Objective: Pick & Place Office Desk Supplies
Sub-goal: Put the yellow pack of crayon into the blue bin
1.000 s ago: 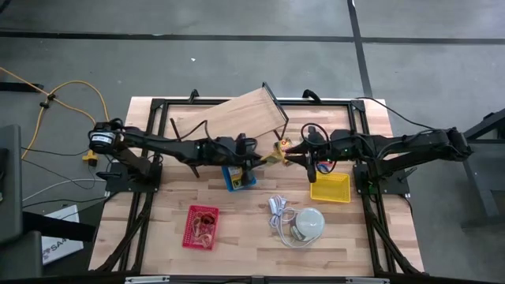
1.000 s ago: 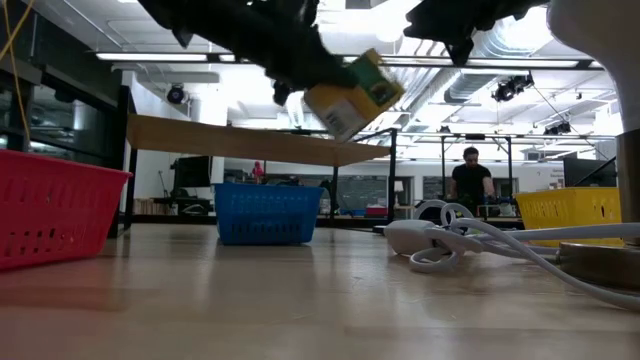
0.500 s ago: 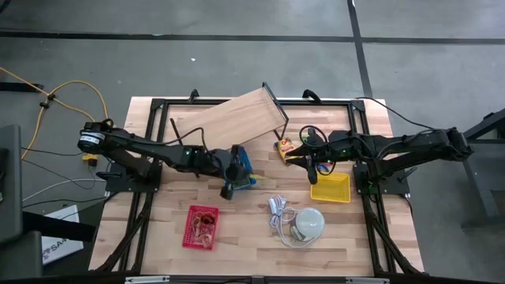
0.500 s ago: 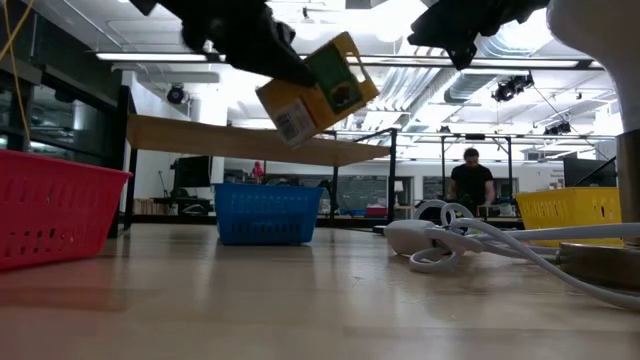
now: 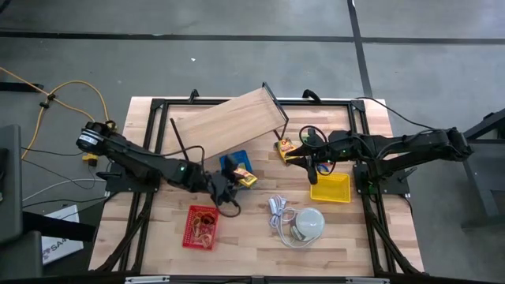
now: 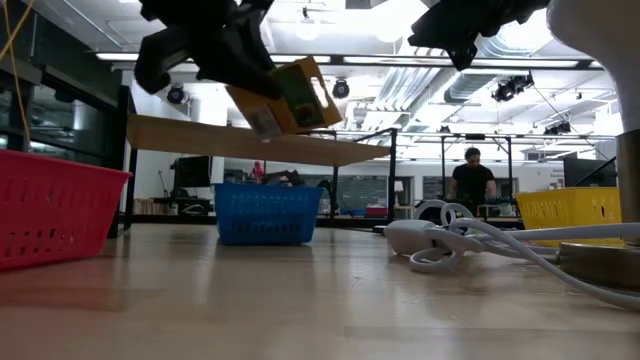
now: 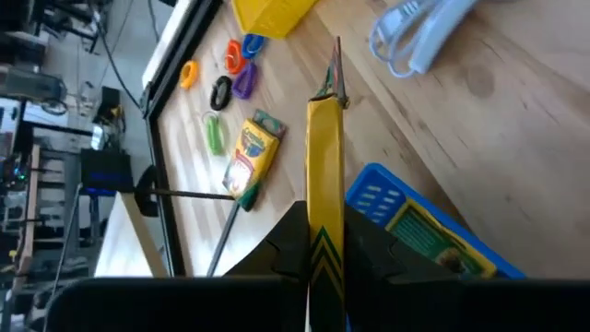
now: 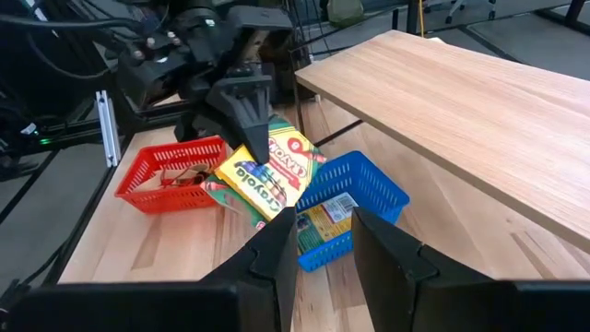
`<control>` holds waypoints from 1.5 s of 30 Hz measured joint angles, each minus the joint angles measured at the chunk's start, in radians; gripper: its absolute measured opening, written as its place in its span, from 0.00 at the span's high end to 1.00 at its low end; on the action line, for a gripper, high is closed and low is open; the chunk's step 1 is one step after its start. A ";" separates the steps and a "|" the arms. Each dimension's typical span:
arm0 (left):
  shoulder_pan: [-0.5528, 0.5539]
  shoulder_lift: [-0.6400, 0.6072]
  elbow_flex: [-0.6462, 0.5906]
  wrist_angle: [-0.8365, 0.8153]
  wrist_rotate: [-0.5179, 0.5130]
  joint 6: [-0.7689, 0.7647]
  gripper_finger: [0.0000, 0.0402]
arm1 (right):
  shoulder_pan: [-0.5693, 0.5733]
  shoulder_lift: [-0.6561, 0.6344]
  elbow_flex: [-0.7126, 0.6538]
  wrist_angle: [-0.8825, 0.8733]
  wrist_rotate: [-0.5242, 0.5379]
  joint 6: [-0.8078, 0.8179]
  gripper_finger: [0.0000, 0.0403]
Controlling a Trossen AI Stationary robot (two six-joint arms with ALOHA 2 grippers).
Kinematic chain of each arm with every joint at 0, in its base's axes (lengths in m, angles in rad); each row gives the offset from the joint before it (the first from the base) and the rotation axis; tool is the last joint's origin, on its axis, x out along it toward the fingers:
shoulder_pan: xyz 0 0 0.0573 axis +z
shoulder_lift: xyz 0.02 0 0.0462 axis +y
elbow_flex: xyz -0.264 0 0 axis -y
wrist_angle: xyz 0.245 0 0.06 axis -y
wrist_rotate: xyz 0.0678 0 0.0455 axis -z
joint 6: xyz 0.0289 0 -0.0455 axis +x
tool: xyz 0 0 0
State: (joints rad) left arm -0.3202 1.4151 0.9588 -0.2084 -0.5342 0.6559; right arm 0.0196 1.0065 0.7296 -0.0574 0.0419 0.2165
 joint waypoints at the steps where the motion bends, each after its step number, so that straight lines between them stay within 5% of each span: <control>1: -0.003 0.005 0.000 -0.009 -0.006 0.002 0.92 | 0.000 0.000 0.000 0.000 0.000 0.000 0.77; 45: 0.029 0.220 0.000 -0.037 -0.025 0.189 0.92 | 0.000 0.000 0.000 -0.007 -0.023 0.023 0.77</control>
State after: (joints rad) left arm -0.2916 1.6348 0.9592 -0.2458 -0.5592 0.8447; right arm 0.0196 1.0067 0.7292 -0.0641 0.0193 0.2394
